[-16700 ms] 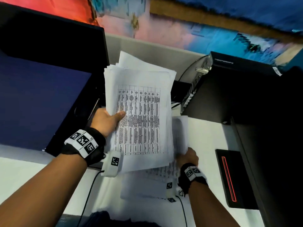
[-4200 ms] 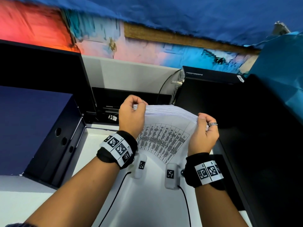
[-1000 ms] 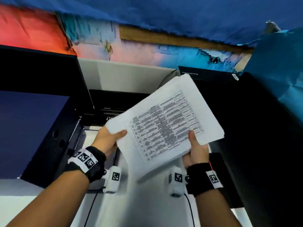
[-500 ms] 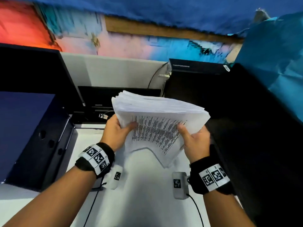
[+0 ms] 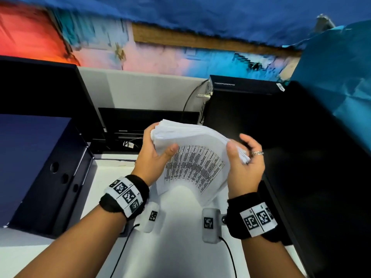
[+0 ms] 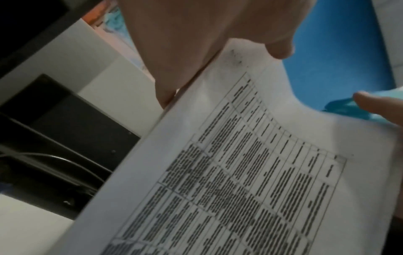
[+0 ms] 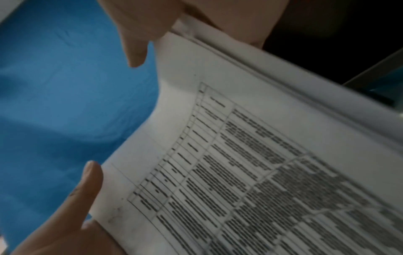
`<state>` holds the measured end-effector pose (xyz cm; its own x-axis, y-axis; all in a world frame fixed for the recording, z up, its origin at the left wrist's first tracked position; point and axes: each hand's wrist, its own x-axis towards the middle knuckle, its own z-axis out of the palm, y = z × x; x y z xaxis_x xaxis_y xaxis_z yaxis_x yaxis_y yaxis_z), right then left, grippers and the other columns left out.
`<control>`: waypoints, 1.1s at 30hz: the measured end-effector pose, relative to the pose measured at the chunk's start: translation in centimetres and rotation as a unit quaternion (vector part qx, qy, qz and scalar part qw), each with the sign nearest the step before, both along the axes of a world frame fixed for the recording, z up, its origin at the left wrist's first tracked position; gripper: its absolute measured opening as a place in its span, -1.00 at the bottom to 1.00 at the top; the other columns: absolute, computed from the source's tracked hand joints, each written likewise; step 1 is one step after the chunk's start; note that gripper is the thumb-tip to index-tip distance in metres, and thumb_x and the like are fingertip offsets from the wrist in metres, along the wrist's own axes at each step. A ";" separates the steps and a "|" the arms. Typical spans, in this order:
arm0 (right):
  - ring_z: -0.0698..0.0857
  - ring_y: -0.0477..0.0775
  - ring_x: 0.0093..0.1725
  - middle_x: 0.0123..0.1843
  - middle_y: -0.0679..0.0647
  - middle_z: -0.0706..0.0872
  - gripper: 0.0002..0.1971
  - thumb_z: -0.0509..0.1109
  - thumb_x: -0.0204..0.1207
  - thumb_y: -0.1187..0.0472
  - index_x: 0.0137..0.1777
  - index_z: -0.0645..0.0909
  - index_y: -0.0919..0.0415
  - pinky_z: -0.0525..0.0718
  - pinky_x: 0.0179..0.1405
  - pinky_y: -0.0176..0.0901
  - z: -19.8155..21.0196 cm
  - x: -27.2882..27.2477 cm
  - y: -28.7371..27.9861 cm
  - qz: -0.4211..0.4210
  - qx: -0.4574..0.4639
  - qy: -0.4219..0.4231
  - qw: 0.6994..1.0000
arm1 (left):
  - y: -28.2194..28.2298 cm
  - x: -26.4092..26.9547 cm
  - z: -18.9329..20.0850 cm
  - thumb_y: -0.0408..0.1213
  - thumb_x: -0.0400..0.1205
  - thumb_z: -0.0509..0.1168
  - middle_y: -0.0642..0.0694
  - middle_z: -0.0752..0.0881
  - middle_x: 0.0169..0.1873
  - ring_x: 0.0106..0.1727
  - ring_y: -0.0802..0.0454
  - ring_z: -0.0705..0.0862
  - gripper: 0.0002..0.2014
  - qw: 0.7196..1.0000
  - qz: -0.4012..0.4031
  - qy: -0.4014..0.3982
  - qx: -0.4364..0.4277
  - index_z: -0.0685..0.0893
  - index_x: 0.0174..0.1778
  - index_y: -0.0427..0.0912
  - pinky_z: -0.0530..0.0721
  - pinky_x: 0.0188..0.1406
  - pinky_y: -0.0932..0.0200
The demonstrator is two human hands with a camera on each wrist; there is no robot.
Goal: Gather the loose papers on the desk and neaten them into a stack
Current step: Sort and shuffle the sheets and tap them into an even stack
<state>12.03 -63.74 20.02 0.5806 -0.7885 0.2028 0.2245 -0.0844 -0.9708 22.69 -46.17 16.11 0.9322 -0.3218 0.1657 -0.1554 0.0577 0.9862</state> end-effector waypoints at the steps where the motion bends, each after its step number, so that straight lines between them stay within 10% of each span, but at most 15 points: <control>1: 0.73 -0.30 -0.26 -0.19 -0.09 0.74 -0.79 0.50 0.51 0.35 0.12 0.66 0.27 0.66 -0.25 -0.45 0.3 0.3 0.1 -0.017 0.000 0.000 1.000 | -0.3 0.1 0.3 0.42 0.33 0.40 0.18 0.63 0.23 0.17 0.30 0.71 -0.21 1.000 0.018 -0.016 -0.007 0.36 0.42 0.18 0.72 0.11 0.26; 5: 0.73 -0.17 -0.30 -0.24 -0.03 0.81 -0.90 0.42 0.54 0.33 -0.18 0.71 0.16 0.65 -0.28 -0.27 0.6 1.1 -0.2 -0.060 0.020 0.014 0.998 | -1.5 0.1 1.4 0.22 0.58 0.28 0.00 0.65 0.25 0.23 0.16 0.67 -0.42 0.991 0.107 -0.061 -0.053 0.52 0.41 -0.07 0.65 0.24 0.17; 11: 0.64 -0.37 -0.42 -0.35 -0.19 0.71 -0.88 0.30 0.61 0.39 -0.01 0.69 0.28 0.54 -0.42 -0.55 0.3 1.2 -0.3 -0.084 0.023 0.005 0.996 | -2.5 0.9 2.6 -0.21 0.66 0.29 -0.03 0.82 0.09 0.20 0.06 0.74 -0.80 0.984 0.173 -0.019 -0.042 0.75 0.15 -0.06 0.64 0.33 -0.14; 19: 0.69 -0.29 -0.37 -0.26 -0.05 0.71 -0.85 0.33 0.63 0.30 0.17 0.59 0.21 0.65 -0.33 -0.43 -0.1 1.2 -0.3 -0.089 0.084 -0.047 0.991 | -1.5 2.0 1.7 0.21 0.57 0.31 -0.05 0.71 0.36 0.42 0.02 0.64 -0.30 0.993 0.068 0.009 -0.096 0.46 0.56 -0.12 0.48 0.54 -0.10; 23: 0.77 -0.30 -0.18 -0.06 -0.06 0.69 -0.37 0.60 0.37 0.39 0.38 0.40 0.24 0.71 -0.15 -0.41 -1.2 1.0 -0.5 -0.006 0.025 -0.020 0.999 | -0.7 2.7 0.2 0.36 0.13 0.56 0.06 0.63 0.35 0.33 0.16 0.68 0.22 0.999 -0.028 -0.016 -0.019 0.20 0.66 -0.02 0.62 0.35 0.14; 28: 0.83 -0.06 -0.16 -0.17 0.01 0.81 -0.55 0.74 0.09 0.40 -0.05 0.66 0.16 0.78 -0.20 -0.16 -2.2 1.0 -2.0 0.024 0.017 0.035 0.999 | -0.9 3.5 -0.8 0.11 -0.04 0.74 -0.02 0.67 0.09 0.01 0.24 0.74 0.07 0.996 -0.036 0.036 -0.074 0.48 0.40 -0.08 0.74 0.00 0.28; 33: 0.79 -0.09 -0.26 -0.20 0.03 0.76 -0.53 0.71 0.05 0.35 -0.07 0.60 0.17 0.75 -0.30 -0.19 -1.5 1.2 -3.5 0.057 0.038 0.020 0.997 | -0.8 3.7 -1.3 0.06 -0.08 0.76 -0.01 0.72 0.09 0.08 0.17 0.75 0.01 0.991 -0.068 0.061 -0.099 0.51 0.30 -0.02 0.74 0.02 0.23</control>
